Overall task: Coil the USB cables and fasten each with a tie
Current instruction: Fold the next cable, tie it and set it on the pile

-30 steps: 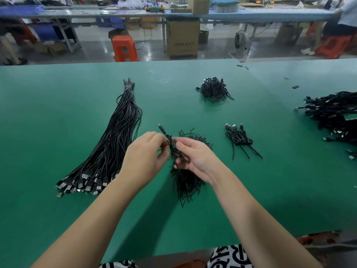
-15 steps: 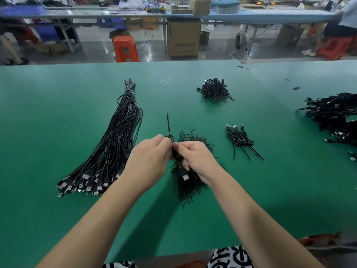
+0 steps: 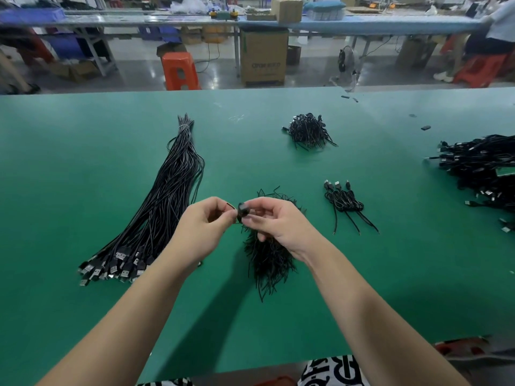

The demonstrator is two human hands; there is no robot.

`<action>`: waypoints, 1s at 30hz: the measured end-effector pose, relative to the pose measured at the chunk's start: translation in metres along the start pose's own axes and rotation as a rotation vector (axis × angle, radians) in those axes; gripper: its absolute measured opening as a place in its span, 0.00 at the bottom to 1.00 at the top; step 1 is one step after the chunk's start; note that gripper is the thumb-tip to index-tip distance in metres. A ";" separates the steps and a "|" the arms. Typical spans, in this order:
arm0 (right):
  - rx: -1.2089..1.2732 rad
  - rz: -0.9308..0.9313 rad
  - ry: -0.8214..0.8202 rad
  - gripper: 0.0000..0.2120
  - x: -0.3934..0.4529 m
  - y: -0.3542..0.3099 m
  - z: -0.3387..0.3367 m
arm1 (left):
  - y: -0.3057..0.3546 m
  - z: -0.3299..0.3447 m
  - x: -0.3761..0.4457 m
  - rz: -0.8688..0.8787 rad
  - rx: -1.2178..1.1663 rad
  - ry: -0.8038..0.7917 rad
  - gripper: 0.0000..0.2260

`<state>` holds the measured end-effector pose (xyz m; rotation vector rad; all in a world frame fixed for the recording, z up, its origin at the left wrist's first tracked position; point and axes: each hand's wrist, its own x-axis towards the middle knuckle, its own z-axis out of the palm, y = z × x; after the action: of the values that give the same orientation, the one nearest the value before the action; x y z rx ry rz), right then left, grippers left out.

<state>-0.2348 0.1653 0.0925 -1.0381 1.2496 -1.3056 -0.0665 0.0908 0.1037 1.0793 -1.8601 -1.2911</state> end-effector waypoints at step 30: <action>-0.066 0.081 0.065 0.13 0.010 0.005 0.008 | -0.003 0.008 -0.006 0.687 0.778 0.128 0.06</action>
<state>-0.2280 0.1548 0.0876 -0.9879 1.3785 -1.2520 -0.0696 0.0991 0.0980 0.7054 -2.3832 -0.0914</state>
